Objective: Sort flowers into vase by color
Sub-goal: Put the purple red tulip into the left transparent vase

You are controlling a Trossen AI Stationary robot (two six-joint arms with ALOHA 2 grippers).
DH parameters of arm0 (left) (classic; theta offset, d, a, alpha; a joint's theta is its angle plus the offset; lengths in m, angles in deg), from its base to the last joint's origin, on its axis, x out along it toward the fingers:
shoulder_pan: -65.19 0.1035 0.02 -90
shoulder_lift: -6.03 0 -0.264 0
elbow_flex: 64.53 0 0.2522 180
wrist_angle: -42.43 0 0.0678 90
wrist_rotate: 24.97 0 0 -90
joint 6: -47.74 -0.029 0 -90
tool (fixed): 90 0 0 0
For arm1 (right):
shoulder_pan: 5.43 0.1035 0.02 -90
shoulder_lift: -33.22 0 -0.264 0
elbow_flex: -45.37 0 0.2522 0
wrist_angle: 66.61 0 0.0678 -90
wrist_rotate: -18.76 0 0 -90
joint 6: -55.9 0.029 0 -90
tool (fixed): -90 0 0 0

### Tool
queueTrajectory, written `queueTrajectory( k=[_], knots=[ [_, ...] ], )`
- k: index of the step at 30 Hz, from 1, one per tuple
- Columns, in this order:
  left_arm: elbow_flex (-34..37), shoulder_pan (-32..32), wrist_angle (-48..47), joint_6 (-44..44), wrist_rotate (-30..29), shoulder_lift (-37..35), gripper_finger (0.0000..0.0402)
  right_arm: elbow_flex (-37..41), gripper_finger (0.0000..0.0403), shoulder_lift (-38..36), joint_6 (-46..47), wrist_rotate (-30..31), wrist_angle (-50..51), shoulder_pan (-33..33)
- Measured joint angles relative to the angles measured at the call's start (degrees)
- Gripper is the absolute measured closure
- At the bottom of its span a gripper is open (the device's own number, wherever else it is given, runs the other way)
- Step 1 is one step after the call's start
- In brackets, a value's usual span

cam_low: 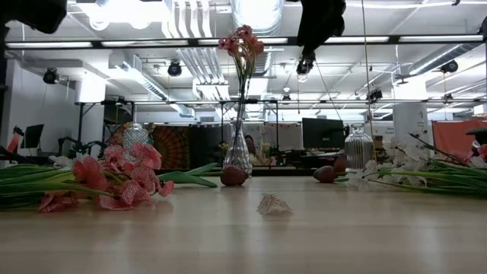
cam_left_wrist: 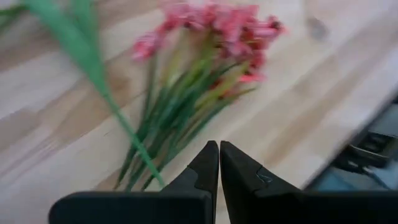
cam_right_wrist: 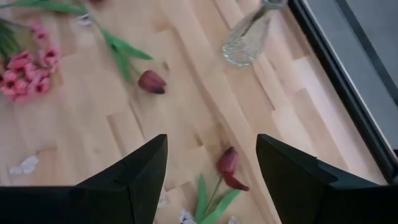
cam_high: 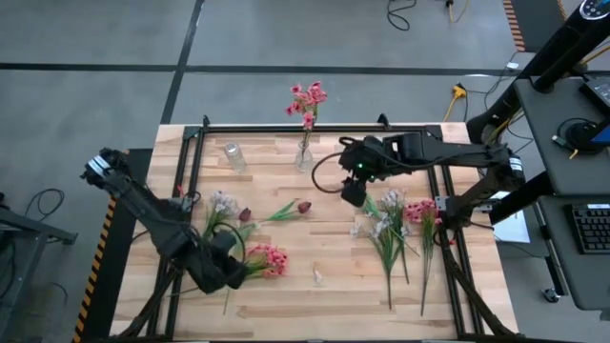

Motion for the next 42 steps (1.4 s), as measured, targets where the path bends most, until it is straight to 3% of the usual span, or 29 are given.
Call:
queueTrajectory(
  k=[4,9,14,17,27,31,42],
  knots=[
    [-6.6,0.4,-13.0,1.8,0.5,7.7,0.0402,0.0,0.0166,0.0,-0.3,0.1,0.0,2.0],
    [-11.2,2.5,-19.3,-1.6,3.0,13.3,0.0402,0.0,0.0168,0.0,-0.9,0.1,0.0,4.0],
    [-10.8,3.8,-18.9,-3.8,5.7,14.6,0.0397,0.0,0.0166,-0.1,0.0,0.0,0.9,4.8],
    [-10.2,4.2,-18.8,-4.1,6.2,14.6,0.0375,0.0,0.0166,-0.1,0.6,0.0,1.3,4.9],
    [-6.7,5.6,-18.0,-3.5,7.6,14.5,0.0231,0.0,0.0165,-0.1,0.8,0.0,1.3,4.9],
    [-5.4,5.8,-14.9,-2.5,7.5,14.8,0.0192,0.0,0.0165,-0.1,0.7,0.0,1.5,4.9],
    [-2.1,8.5,-10.0,-3.1,6.1,16.6,0.0202,0.1,0.0165,-0.1,0.8,0.0,3.0,4.9]
  ],
)
